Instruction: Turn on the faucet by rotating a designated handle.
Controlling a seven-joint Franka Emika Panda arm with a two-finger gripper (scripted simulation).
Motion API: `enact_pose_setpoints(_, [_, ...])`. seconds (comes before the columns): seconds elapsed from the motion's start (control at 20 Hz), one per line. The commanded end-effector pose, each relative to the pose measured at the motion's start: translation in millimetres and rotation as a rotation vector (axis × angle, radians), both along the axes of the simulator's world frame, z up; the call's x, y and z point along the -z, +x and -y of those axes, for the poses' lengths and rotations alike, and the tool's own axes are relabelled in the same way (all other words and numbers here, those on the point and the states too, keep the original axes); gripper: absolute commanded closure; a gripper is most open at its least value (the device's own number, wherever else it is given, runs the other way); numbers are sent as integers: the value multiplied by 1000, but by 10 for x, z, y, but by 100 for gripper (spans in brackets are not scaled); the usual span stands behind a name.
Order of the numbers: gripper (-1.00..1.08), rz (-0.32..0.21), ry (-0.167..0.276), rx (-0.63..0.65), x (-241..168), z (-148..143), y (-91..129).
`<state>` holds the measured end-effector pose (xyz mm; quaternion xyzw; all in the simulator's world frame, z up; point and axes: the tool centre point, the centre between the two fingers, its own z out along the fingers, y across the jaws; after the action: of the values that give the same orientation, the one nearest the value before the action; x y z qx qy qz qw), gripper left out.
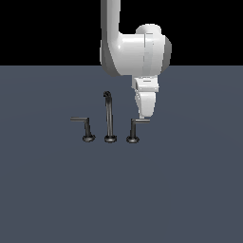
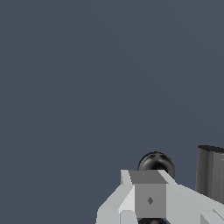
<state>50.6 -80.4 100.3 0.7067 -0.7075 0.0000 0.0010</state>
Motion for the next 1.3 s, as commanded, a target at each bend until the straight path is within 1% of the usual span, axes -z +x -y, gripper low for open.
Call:
enact_pose_setpoints(0.0, [108,1,0,12,23,23,17])
enact_pose_setpoints(0.25, [108,1,0,13,24,26,15])
enact_pose_setpoints(0.85, [108,1,1,14,21,203,-361])
enact_pose_setpoints(0.9, [108,1,1,14,21,203,-361])
enact_pose_setpoints(0.95, [108,12,3,6,21,138,-278])
enact_pose_setpoints(1.25, [108,8,2,8,19,108,-476])
